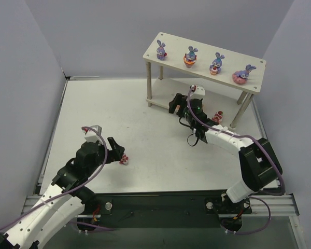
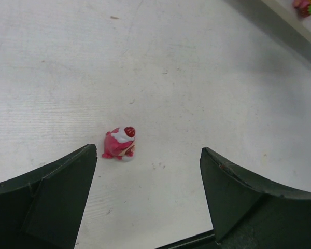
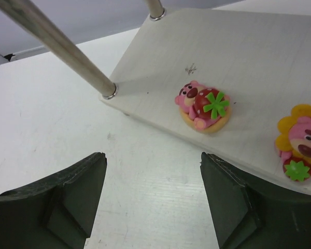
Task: Place and organize the plastic toys onto the shelf
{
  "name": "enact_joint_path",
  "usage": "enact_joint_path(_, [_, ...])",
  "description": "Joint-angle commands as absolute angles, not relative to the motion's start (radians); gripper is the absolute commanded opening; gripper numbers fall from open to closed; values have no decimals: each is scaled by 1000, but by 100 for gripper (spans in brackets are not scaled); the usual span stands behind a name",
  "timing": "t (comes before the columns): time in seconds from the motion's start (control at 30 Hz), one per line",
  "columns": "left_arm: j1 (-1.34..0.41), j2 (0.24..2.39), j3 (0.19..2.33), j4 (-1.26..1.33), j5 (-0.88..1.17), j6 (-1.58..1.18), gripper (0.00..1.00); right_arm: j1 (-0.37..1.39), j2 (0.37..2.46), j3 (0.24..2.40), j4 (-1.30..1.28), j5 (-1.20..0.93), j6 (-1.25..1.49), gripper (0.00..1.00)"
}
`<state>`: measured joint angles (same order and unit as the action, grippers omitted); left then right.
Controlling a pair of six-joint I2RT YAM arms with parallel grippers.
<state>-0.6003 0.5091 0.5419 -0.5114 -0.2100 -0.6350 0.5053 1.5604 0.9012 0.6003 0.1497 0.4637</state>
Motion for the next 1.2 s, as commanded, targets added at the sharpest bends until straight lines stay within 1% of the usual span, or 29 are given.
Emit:
enact_joint_path(0.0, [-646, 569, 491, -443, -403, -770, 88, 540, 1483, 847, 650, 98, 472, 74])
enact_joint_path(0.07, [-684, 594, 479, -443, -471, -810, 85, 569, 1453, 827, 638, 94, 466, 74])
enact_joint_path(0.1, [-733, 621, 477, -452, -506, -852, 85, 583, 1442, 819, 618, 116, 459, 74])
enact_joint_path(0.13, [-767, 636, 476, -465, -585, -874, 85, 622, 1419, 819, 591, 191, 448, 74])
enact_joint_path(0.2, [-858, 687, 479, -474, -659, -937, 84, 653, 1396, 821, 506, 241, 434, 74])
enact_joint_path(0.27, [-912, 728, 483, -471, -748, -969, 84, 689, 1353, 805, 460, 294, 440, 74])
enact_joint_path(0.33, [-971, 800, 509, -491, -823, -1025, 84, 703, 1304, 773, 439, 305, 474, 73])
enact_joint_path(0.43, [-1003, 914, 554, -557, -908, -1109, 84, 719, 1241, 727, 388, 295, 517, 73])
enact_joint_path(0.57, [-1017, 1081, 603, -592, -957, -1202, 83, 738, 1178, 693, 348, 278, 540, 72])
enact_joint_path(0.77, [-1038, 1212, 661, -581, -968, -1258, 76, 745, 1134, 675, 299, 270, 555, 71])
enact_joint_path(0.93, [-1040, 1216, 638, -581, -969, -1299, 74, 745, 1127, 664, 293, 258, 561, 71])
enact_joint_path(1.03, [-1040, 1204, 609, -571, -971, -1327, 70, 744, 1126, 657, 298, 249, 565, 71])
enact_joint_path(1.07, [-1040, 1201, 601, -558, -974, -1319, 64, 745, 1124, 655, 299, 245, 566, 71])
enact_joint_path(1.17, [-1037, 1210, 577, -502, -973, -1287, 61, 744, 1121, 649, 295, 239, 566, 70])
